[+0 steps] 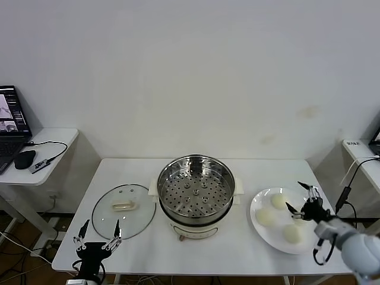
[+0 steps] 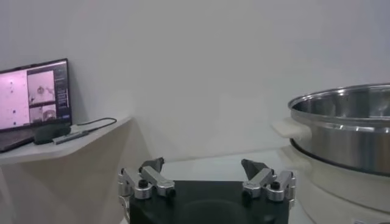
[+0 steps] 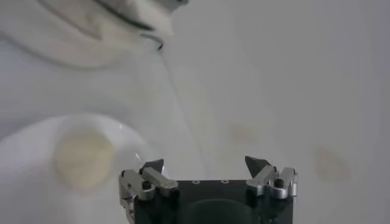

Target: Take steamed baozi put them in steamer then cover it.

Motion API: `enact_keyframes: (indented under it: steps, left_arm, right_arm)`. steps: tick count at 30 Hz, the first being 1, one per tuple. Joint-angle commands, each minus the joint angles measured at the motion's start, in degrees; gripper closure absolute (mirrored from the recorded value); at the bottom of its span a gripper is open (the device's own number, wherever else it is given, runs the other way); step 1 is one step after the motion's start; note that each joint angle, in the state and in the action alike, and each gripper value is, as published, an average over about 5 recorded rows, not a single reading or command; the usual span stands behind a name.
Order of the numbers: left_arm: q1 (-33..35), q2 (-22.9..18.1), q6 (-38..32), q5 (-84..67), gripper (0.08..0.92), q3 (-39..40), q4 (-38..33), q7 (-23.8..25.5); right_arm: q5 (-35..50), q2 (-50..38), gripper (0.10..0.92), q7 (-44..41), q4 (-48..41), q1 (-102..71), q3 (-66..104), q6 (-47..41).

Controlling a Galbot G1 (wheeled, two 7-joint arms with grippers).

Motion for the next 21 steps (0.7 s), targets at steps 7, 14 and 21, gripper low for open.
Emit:
enact_keyframes:
  steps: [7, 14, 21]
  left_arm:
    - [-0.15, 0.07, 0.11, -0.97, 0.177, -0.32, -0.35, -0.23]
    - [-0.34, -0.25, 0.11, -0.98, 0.177, -0.48, -0.23, -0.44]
    - [-0.01, -0.58, 0.08, -0.38, 0.177, -1.01, -0.43, -0.27]
  right_arm:
    - [6.40, -17.21, 0.203, -23.85, -20.70, 50.49, -49.65, -5.37]
    - [7.63, -13.06, 0.203, -32.48, -30.13, 69.12, -70.36, -3.01]
    - [8.46, -8.00, 0.203, -34.70, -35.36, 73.83, -77.13, -2.32]
